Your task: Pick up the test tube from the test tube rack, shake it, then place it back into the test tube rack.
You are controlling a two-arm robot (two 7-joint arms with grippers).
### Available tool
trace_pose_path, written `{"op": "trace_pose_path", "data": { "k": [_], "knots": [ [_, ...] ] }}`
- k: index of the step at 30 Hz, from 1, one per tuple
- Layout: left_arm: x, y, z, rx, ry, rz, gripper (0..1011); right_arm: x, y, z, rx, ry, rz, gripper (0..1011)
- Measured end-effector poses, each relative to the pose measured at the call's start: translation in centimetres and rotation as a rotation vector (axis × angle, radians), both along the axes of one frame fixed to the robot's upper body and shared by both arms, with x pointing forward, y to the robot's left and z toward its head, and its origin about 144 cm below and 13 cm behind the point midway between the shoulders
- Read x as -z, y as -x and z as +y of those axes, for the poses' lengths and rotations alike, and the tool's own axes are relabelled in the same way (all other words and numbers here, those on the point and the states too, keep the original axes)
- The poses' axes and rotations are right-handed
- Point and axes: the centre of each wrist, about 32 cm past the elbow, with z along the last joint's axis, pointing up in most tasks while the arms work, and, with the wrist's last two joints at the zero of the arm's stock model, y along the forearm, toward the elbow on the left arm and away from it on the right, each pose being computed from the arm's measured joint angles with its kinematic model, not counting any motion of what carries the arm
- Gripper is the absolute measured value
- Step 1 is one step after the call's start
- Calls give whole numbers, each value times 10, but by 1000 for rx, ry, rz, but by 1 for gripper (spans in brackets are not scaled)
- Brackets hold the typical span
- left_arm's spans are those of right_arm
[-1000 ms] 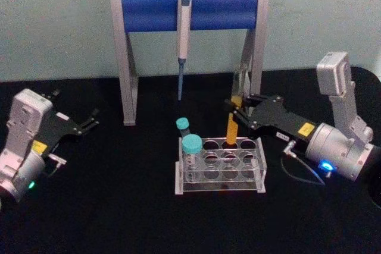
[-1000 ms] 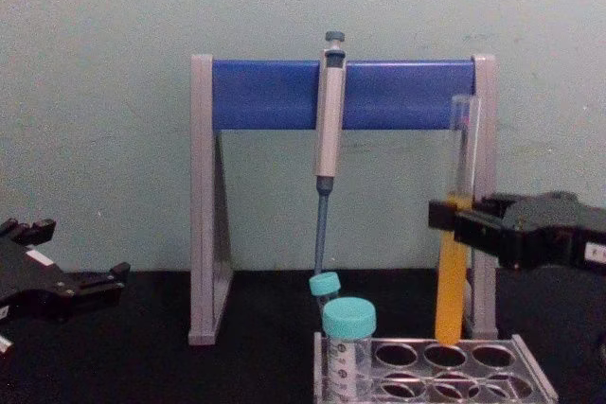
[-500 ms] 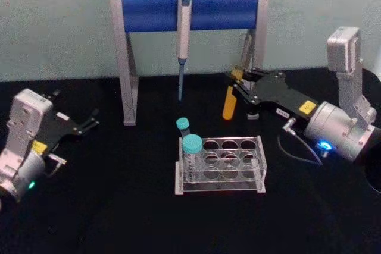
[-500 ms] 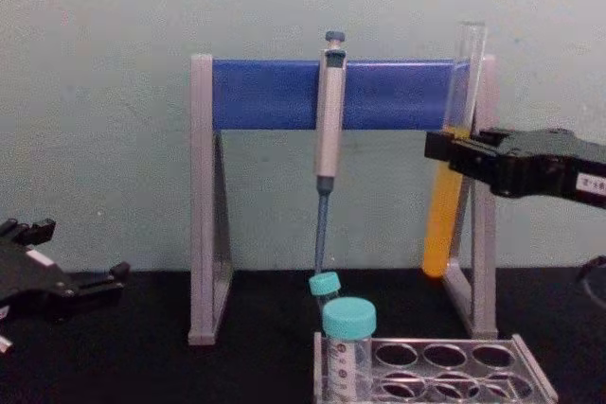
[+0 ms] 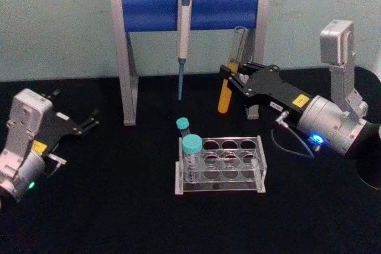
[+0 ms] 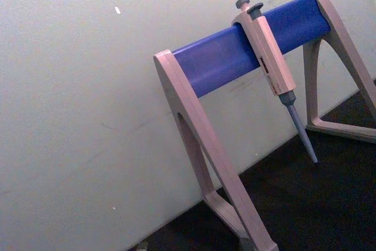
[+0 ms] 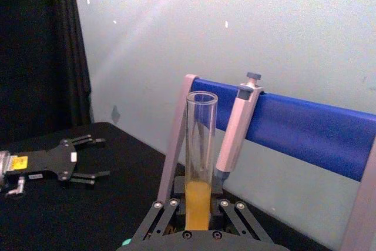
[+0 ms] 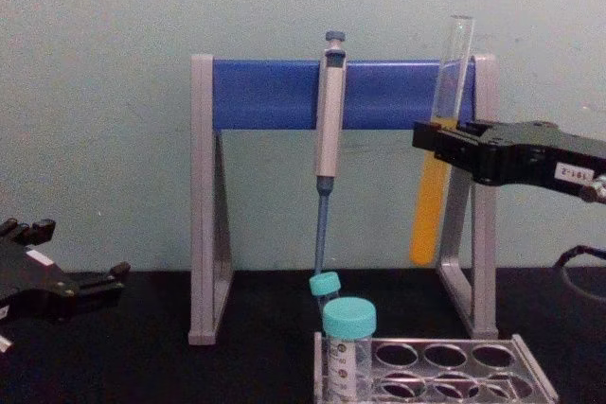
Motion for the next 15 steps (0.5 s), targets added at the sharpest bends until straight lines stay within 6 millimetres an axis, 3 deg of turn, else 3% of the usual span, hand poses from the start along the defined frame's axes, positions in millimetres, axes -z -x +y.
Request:
{"op": "trace_pose_path", "data": {
  "k": [8,15],
  "knots": [
    [0,0,0,0,0,0,1001,0,1,-9,40,22,-7,224],
    [0,0,0,0,0,0,1001,-2,15,-25,68,57,3,224]
  ]
}}
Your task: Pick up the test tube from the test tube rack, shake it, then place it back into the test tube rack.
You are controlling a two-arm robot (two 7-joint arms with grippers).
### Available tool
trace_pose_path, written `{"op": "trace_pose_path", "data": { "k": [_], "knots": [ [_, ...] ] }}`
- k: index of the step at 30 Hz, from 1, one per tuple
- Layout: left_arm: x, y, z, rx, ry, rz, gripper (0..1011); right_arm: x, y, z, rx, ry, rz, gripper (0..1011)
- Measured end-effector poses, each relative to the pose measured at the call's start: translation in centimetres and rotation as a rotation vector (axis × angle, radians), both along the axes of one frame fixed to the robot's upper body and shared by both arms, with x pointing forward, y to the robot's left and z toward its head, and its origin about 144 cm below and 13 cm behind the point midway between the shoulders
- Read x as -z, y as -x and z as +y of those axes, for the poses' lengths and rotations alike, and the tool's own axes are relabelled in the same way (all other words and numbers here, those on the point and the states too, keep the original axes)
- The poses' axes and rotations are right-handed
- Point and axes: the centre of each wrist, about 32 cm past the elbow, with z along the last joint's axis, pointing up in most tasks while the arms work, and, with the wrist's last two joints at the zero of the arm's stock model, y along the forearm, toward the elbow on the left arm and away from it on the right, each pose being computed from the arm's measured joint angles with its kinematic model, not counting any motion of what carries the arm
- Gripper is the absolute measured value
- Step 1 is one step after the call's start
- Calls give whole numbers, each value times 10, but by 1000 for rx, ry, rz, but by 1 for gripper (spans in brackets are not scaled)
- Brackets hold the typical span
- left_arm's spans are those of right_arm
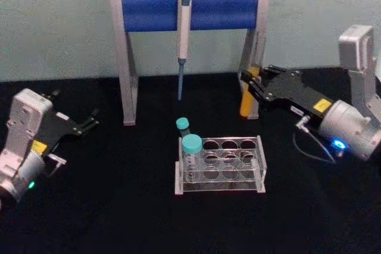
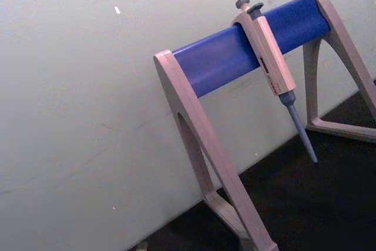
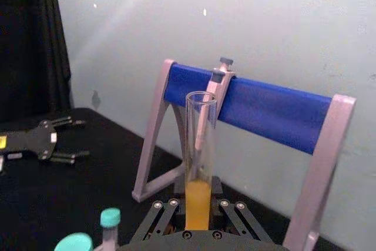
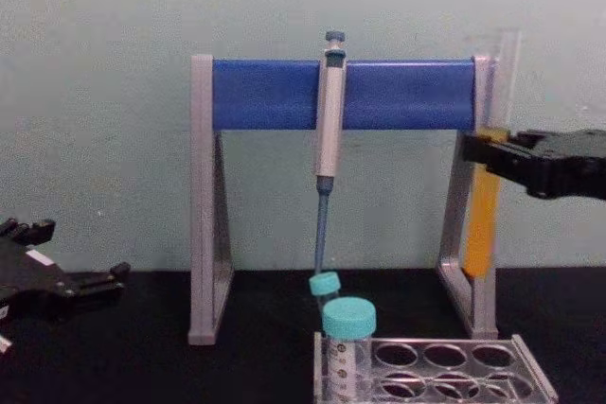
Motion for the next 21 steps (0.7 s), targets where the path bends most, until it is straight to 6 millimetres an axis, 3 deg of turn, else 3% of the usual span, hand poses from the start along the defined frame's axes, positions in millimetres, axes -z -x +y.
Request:
{"op": "trace_pose_path", "data": {
  "k": [11,21],
  "knots": [
    [0,0,0,0,0,0,1001,0,27,-3,-79,5,51,223],
    [0,0,0,0,0,0,1002,9,17,23,-152,-49,62,223]
  ]
}}
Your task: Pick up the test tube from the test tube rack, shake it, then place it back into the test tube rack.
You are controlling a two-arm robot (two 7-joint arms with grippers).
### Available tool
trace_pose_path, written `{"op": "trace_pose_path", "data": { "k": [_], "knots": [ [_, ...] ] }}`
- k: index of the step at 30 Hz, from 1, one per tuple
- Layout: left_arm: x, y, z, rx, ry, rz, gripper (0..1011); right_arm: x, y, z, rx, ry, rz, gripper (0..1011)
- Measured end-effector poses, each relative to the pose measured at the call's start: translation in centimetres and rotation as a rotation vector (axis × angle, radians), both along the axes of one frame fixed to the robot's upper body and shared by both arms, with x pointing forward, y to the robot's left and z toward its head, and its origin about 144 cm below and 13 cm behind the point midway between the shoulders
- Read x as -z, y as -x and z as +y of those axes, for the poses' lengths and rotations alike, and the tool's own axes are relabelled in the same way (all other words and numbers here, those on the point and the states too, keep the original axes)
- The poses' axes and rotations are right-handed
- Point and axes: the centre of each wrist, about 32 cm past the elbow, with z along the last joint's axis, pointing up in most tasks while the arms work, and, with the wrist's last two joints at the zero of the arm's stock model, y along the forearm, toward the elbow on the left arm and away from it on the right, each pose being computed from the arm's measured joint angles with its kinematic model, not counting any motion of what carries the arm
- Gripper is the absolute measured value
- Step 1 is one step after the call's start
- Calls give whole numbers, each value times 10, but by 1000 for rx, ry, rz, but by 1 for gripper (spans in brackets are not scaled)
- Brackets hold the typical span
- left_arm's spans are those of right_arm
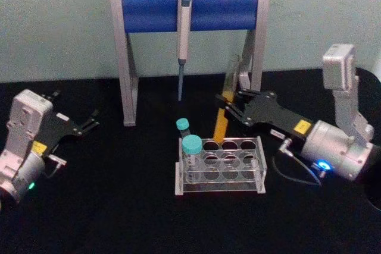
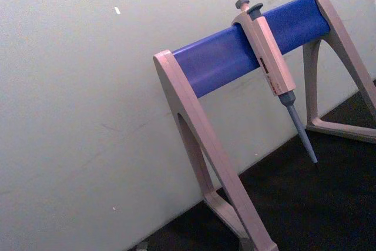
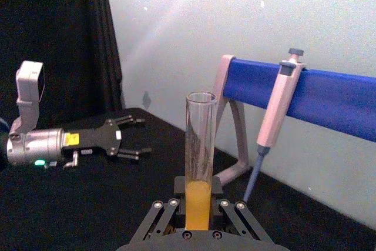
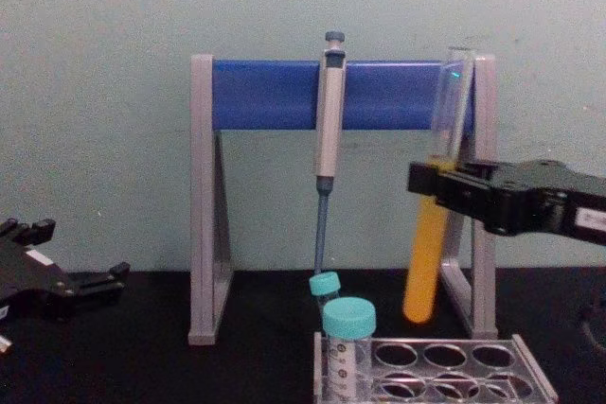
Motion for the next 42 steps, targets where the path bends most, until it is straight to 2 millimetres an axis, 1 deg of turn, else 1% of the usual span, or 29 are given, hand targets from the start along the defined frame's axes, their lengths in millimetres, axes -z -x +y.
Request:
{"op": "trace_pose_path", "data": {
  "k": [5,10,21,27,32,37,42],
  "knots": [
    [0,0,0,0,0,0,1001,4,-14,10,35,-4,-23,224],
    [0,0,0,0,0,0,1001,7,-22,11,90,16,-42,224],
    [0,0,0,0,0,0,1001,7,-25,4,137,32,-53,224],
    [0,0,0,0,0,0,1001,7,-21,-2,155,48,-47,224],
    [0,0,0,0,0,0,1001,6,-13,-12,172,71,-37,223],
    [0,0,0,0,0,0,1001,3,0,-21,165,97,-25,224],
    [0,0,0,0,0,0,1001,2,11,-23,126,97,4,223]
  ]
}}
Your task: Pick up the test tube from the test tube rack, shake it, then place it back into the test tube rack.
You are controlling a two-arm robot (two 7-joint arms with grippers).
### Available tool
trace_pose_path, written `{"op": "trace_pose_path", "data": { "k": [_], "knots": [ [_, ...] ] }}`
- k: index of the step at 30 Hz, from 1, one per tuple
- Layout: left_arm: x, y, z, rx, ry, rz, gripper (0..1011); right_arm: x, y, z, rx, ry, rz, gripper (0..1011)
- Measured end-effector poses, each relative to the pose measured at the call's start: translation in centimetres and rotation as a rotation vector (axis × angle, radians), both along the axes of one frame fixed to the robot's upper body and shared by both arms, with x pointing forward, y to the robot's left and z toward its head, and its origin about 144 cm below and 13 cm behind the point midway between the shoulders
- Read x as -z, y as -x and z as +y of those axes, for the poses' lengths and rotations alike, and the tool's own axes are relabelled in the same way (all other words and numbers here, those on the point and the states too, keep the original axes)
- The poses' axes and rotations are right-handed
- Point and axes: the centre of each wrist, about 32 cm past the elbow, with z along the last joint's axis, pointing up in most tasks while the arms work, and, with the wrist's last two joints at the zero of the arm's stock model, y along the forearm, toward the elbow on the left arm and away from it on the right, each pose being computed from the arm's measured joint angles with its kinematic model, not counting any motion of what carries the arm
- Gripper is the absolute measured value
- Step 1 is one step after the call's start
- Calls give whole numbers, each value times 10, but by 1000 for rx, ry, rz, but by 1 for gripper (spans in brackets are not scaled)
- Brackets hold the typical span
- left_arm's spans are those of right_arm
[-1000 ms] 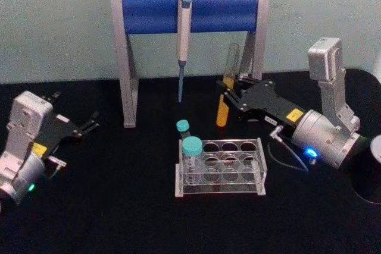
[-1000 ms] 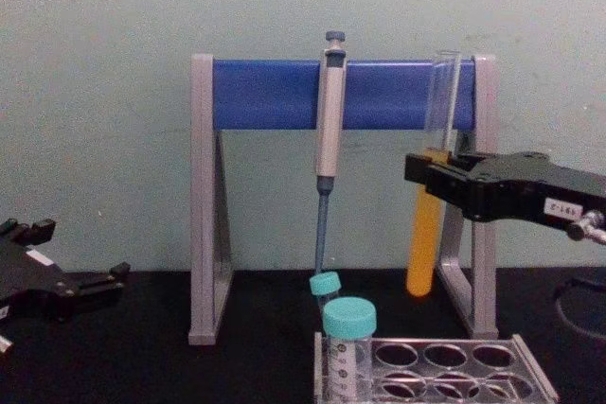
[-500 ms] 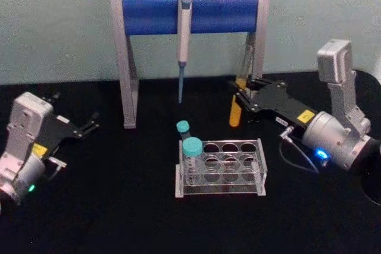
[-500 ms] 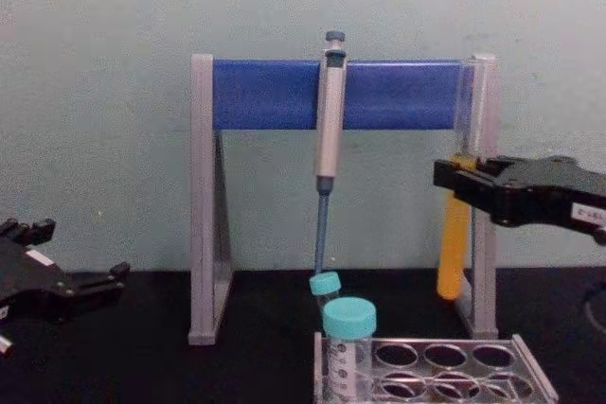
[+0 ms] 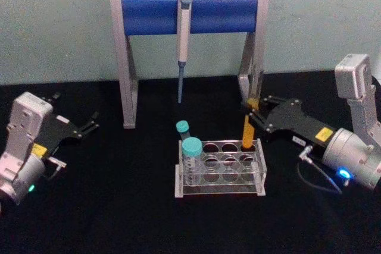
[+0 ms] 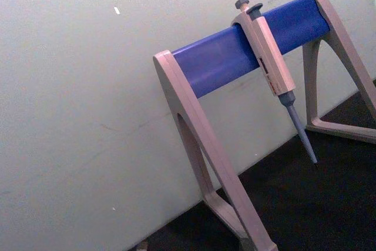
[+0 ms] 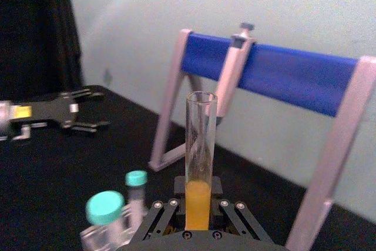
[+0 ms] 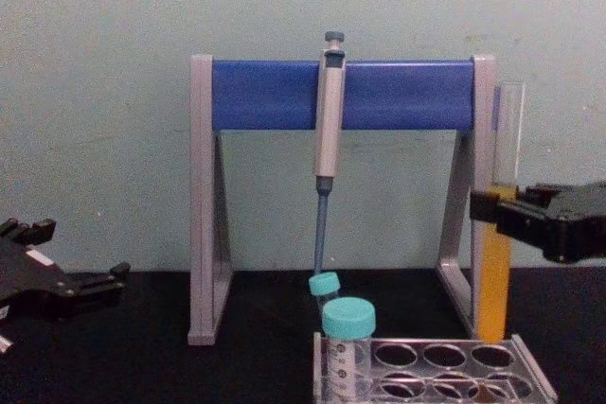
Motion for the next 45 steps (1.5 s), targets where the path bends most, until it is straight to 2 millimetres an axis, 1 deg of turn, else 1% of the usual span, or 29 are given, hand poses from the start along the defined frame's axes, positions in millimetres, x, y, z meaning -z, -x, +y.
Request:
{"op": "trace_pose_path", "data": {
  "k": [5,9,11,12,14,15,20,24,30,45],
  "knots": [
    [0,0,0,0,0,0,1001,2,7,6,-65,-22,38,224],
    [0,0,0,0,0,0,1001,5,5,15,-105,-44,51,224],
    [0,0,0,0,0,0,1001,6,1,21,-118,-59,46,223],
    [0,0,0,0,0,0,1002,6,1,21,-118,-59,46,224],
    [0,0,0,0,0,0,1001,9,-7,28,-120,-75,34,224],
    [0,0,0,0,0,0,1001,9,-7,28,-120,-75,34,224],
    [0,0,0,0,0,0,1001,10,-23,35,-78,-85,-8,224],
    [0,0,0,0,0,0,1002,9,-29,35,-47,-75,-26,224],
    [0,0,0,0,0,0,1002,8,-35,29,16,-60,-44,224],
    [0,0,0,0,0,0,1001,7,-36,26,34,-57,-40,224]
  ]
}}
